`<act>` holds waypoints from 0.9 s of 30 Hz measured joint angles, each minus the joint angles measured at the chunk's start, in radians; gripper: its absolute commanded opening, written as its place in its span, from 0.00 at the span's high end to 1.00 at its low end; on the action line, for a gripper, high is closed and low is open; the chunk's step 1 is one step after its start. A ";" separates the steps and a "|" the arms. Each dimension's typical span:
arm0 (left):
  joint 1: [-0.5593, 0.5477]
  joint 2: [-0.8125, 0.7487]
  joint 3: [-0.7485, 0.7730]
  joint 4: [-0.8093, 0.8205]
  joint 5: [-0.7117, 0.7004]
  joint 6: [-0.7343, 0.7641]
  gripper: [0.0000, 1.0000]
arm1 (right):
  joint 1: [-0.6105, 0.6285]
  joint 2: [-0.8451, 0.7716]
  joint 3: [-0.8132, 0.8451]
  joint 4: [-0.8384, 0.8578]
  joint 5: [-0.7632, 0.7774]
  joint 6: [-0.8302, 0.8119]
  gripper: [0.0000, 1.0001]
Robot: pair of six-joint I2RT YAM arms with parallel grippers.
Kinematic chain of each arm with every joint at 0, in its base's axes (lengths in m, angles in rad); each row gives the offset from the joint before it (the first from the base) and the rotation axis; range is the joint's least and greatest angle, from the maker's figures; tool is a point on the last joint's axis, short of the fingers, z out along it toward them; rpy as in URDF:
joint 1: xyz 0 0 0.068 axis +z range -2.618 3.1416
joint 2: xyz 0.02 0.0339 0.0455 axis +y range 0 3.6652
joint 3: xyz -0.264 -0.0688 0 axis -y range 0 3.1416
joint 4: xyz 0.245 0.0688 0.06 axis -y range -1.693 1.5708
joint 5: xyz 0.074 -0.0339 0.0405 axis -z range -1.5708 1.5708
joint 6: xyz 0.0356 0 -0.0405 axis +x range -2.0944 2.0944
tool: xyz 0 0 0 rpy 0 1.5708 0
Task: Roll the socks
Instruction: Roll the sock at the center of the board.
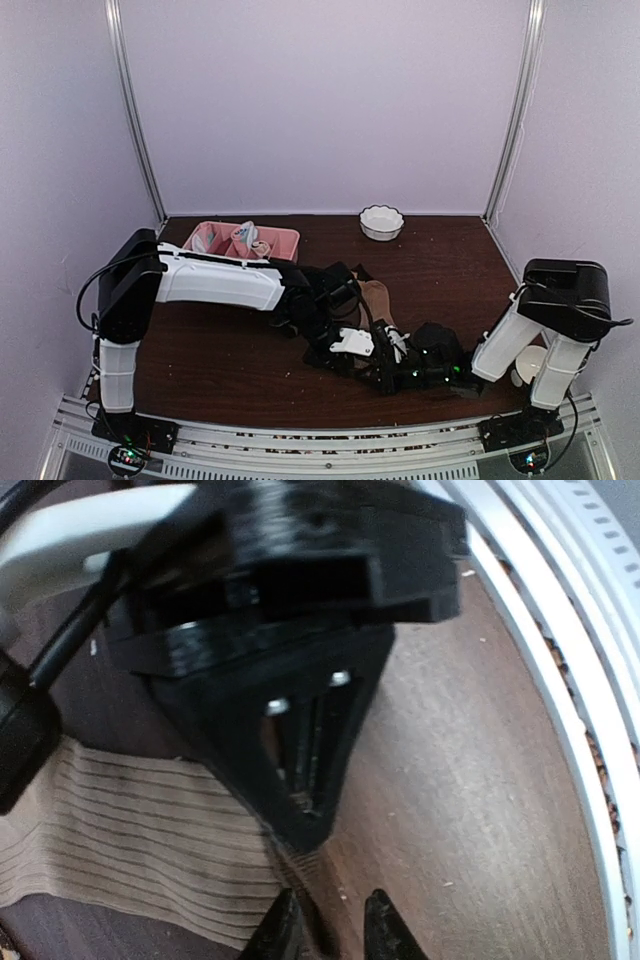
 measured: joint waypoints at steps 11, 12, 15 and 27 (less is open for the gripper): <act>0.021 0.052 0.016 0.053 -0.050 -0.033 0.78 | -0.007 0.023 -0.009 0.052 -0.032 0.022 1.00; 0.022 0.055 0.017 0.049 -0.046 -0.033 0.77 | -0.008 0.026 -0.010 0.058 -0.034 0.023 1.00; 0.031 0.071 0.044 0.006 -0.015 -0.034 0.73 | -0.011 0.034 -0.015 0.076 -0.043 0.024 1.00; 0.169 0.136 0.229 -0.195 0.214 -0.040 0.64 | -0.012 0.027 -0.011 0.052 -0.051 0.016 1.00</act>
